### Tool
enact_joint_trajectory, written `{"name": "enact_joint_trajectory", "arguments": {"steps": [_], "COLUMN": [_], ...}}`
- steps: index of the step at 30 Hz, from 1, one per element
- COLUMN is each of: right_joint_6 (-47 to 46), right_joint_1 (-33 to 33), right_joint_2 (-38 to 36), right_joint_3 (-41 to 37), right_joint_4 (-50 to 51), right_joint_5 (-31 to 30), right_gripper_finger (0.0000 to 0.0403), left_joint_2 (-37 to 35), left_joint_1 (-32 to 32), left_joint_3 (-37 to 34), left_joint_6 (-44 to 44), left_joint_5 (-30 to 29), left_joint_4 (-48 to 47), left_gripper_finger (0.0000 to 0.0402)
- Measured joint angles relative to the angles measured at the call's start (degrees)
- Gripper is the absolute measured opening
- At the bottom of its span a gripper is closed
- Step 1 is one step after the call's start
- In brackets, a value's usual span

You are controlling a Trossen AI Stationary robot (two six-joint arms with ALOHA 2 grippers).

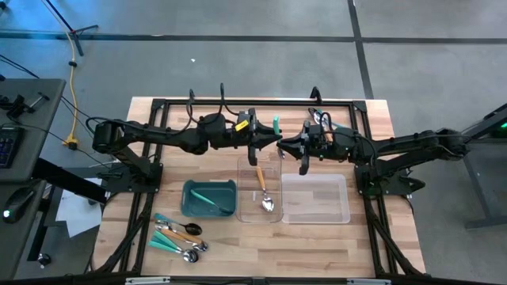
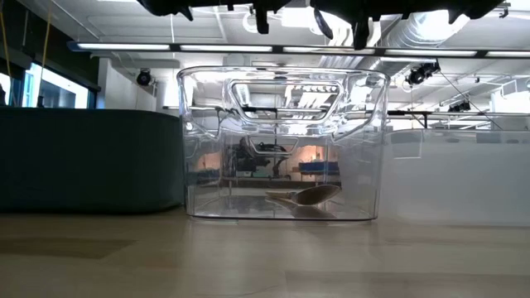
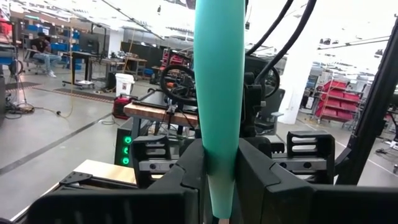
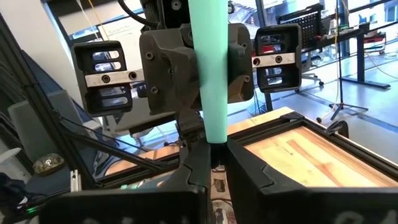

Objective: Sort silverware by color (type)
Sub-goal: Put the light blue spoon into the blue bin

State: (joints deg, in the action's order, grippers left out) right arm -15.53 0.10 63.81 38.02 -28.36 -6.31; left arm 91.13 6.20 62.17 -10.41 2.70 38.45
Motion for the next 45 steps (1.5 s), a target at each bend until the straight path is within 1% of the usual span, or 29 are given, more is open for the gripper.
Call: {"name": "enact_joint_trajectory", "arguments": {"steps": [2,4,7,13,15,17,21,25,28,30,33,35,38,42,45], "right_joint_6": [-0.7,-1.9,-2.6,-2.6,-2.3,-1.7,-0.9,-0.9,-1.6,-2.2,-2.4,-2.1,-1.1,-0.7,1.2], "right_joint_1": [0.0,0.0,0.0,-0.1,-0.1,-0.1,-0.1,-0.1,-0.1,-0.1,-0.1,-0.1,-0.1,-0.1,-0.1], "right_joint_2": [0.0,0.0,0.0,-0.8,-1.4,-2.3,-6.1,-12.6,-17.7,-20.6,-24.0,-25.5,-26.4,-26.3,-25.6], "right_joint_3": [0.0,0.0,0.0,0.0,0.0,0.0,0.0,0.0,0.0,0.0,0.0,0.0,0.0,0.0,0.0], "right_joint_4": [0.0,0.0,0.1,2.6,3.8,5.3,11.6,22.0,28.9,32.6,36.0,36.9,37.0,36.2,33.2], "right_joint_5": [0.3,0.4,0.8,1.3,1.2,1.2,0.4,-2.3,-3.8,-5.3,-7.1,-7.9,-8.3,-8.2,-5.7], "right_gripper_finger": [0.0029,0.0047,0.0089,0.0193,0.0217,0.0232,0.0239,0.024,0.024,0.024,0.024,0.024,0.024,0.024,0.024], "left_joint_2": [0.0,0.0,0.0,0.0,0.0,0.0,-0.6,-3.3,-6.5,-9.2,-13.7,-16.7,-22.2,-30.0,-35.5], "left_joint_1": [0.0,0.0,0.0,0.2,0.2,0.2,0.2,0.2,0.2,0.2,-0.2,-1.0,-2.5,-5.1,-7.1], "left_joint_3": [0.0,0.0,0.0,0.0,0.0,0.0,-0.1,-0.3,-1.4,-2.0,-3.7,-5.5,-9.4,-15.4,-19.5], "left_joint_6": [0.1,0.2,0.2,0.3,0.3,0.3,0.7,2.9,3.2,3.7,4.6,4.7,4.3,2.7,1.4], "left_joint_5": [0.0,0.0,-0.2,-0.9,-0.9,-0.9,-0.6,1.4,1.9,1.9,1.9,1.2,-1.9,-9.1,-14.2], "left_joint_4": [-0.1,-0.1,-0.5,-1.4,-1.4,-1.4,-2.6,-6.4,-10.1,-14.5,-19.8,-21.2,-23.1,-23.8,-23.9], "left_gripper_finger": [0.004,0.004,0.0041,0.0041,0.0041,0.0041,0.0041,0.0042,0.0042,0.0042,0.0042,0.0042,0.0042,0.0042,0.0042]}}
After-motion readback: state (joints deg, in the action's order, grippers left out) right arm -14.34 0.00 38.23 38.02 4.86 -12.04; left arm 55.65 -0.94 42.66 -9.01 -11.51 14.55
